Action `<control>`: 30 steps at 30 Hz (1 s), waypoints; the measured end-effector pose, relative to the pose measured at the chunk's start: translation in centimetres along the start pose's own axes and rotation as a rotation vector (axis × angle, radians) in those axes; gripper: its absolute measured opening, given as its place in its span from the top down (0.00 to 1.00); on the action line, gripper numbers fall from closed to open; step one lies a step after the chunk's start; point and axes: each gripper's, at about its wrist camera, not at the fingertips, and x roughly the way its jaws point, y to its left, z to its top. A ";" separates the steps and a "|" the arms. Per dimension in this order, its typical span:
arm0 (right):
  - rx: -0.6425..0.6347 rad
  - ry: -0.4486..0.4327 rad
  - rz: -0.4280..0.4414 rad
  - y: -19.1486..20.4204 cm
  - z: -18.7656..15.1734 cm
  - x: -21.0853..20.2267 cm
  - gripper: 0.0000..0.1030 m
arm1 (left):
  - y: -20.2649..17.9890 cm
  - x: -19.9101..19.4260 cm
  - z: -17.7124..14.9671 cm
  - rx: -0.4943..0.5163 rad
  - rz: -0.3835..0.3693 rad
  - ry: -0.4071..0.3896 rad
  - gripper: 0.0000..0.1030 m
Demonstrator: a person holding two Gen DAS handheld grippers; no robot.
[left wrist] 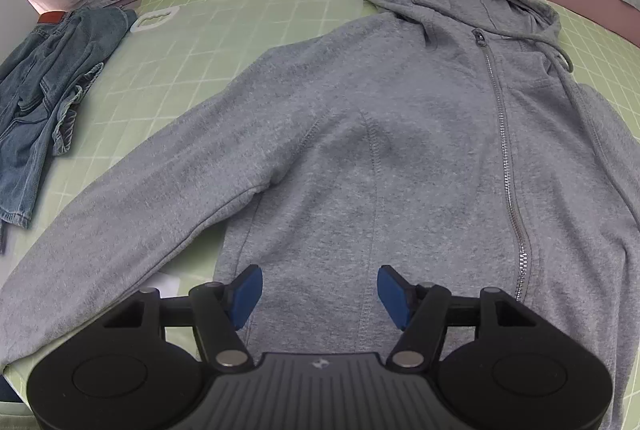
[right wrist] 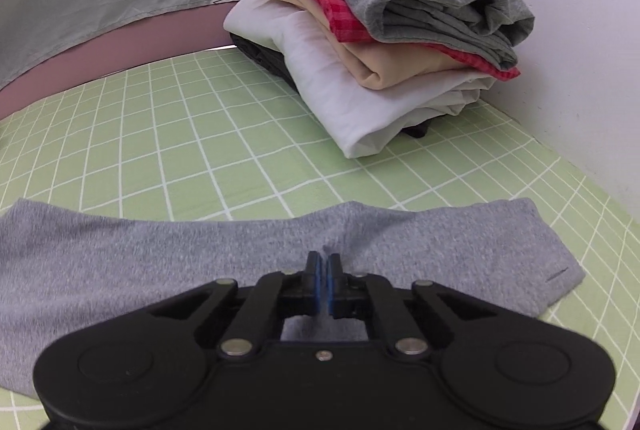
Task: Fold clothes
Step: 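Open the right tool and withdraw it over the hoodie body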
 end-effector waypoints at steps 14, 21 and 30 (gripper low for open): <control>0.216 -0.011 -0.121 -6.9 0.6 1.4 0.56 | 0.0 0.1 -0.1 -0.002 -0.001 0.012 0.37; 0.052 0.018 -0.266 -8.1 0.8 2.8 0.77 | -0.4 -0.3 -0.2 0.007 0.007 0.003 0.37; 0.084 0.054 -0.361 -10.4 1.2 3.3 0.73 | 2.0 -0.5 -0.4 -0.087 0.006 -0.008 0.37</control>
